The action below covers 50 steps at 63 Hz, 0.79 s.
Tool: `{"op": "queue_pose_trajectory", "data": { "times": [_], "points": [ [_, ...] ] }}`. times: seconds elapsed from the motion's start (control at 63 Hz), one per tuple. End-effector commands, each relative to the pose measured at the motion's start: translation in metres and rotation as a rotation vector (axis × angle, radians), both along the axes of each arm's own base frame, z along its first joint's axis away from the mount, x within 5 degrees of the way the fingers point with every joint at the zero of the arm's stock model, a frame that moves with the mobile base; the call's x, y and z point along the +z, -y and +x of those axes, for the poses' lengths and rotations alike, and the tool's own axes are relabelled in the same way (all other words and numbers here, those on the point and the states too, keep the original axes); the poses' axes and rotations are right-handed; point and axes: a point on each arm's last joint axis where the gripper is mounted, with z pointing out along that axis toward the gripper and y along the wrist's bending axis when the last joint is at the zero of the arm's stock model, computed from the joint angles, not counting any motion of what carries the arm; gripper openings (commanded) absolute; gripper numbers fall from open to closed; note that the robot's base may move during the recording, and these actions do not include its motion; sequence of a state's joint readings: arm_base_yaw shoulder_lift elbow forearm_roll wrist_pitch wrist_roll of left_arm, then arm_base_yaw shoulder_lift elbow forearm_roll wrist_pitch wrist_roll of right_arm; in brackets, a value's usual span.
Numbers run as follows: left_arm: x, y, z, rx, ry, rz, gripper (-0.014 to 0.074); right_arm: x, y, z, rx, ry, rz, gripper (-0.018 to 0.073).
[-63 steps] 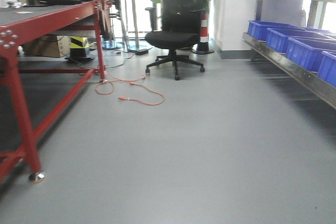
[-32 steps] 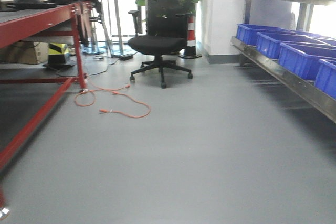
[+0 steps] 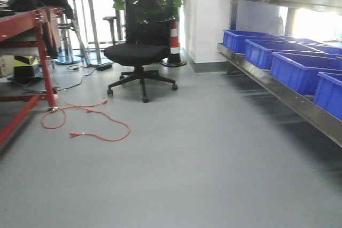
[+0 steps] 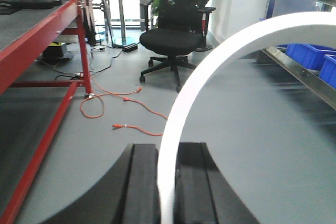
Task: Grab PVC pipe and place in blue bin
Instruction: 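Drive the base toward the steel rack of blue bins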
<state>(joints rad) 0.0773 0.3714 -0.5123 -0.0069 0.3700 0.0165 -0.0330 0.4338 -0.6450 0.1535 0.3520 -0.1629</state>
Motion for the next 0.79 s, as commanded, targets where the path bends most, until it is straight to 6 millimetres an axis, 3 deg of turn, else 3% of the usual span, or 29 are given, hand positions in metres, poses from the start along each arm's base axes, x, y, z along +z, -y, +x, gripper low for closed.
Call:
{"op": "queue_pose_trajectory", "data": {
  "times": [0.0, 0.778],
  "points": [
    [0.0024, 0.0002, -0.0007, -0.001, 0.026, -0.006, -0.0111, 0.0025, 0.0006, -0.0003, -0.006, 0.029, -0.002, -0.0169],
    [0.0024, 0.0002, -0.0007, -0.001, 0.026, -0.006, -0.0111, 0.0027, 0.0006, -0.0002, -0.007, 0.03, -0.002, -0.0169]
  ]
}}
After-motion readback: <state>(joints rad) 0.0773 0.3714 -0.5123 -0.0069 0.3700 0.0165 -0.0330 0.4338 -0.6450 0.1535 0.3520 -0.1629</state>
